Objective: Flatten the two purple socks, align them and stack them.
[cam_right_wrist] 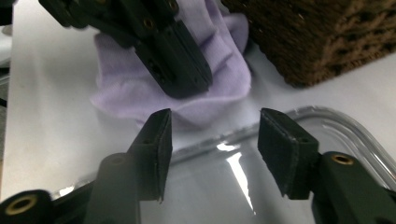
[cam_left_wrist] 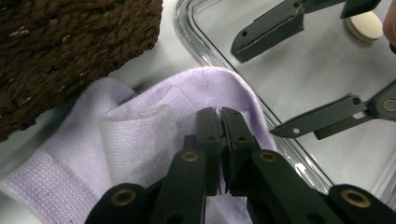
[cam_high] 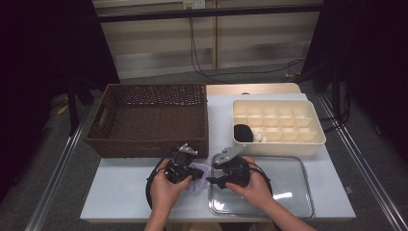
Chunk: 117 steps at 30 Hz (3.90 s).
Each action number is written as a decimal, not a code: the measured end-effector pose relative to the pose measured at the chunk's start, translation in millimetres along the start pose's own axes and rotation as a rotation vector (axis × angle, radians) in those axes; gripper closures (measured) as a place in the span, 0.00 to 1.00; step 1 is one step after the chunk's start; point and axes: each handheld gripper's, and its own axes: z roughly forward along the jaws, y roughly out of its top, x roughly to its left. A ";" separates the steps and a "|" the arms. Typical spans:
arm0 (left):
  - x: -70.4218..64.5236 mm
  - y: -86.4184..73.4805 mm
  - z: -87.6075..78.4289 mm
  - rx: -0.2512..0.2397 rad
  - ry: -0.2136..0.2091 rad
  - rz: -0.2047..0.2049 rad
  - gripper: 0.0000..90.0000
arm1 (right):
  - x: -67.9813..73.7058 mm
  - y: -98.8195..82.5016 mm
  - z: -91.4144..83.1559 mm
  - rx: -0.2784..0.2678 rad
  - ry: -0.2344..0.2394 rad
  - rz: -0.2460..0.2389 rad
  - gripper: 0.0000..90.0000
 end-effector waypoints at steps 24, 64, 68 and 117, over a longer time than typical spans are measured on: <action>4.6 -12.9 -34.6 -0.096 0.005 -0.054 0.98 | -13.6 -3.9 -21.4 -0.019 0.085 0.061 0.99; 23.8 -15.6 -34.2 -0.131 0.014 -0.104 0.95 | -45.5 -64.9 -86.3 0.004 0.003 0.151 0.98; 27.4 -17.3 -32.6 -0.132 0.045 -0.111 0.79 | -45.3 -66.0 -90.1 -0.005 -0.014 0.151 0.89; 23.4 -35.1 -31.0 -0.003 0.094 -0.163 0.92 | -26.3 -31.8 -55.6 -0.030 -0.012 0.084 0.53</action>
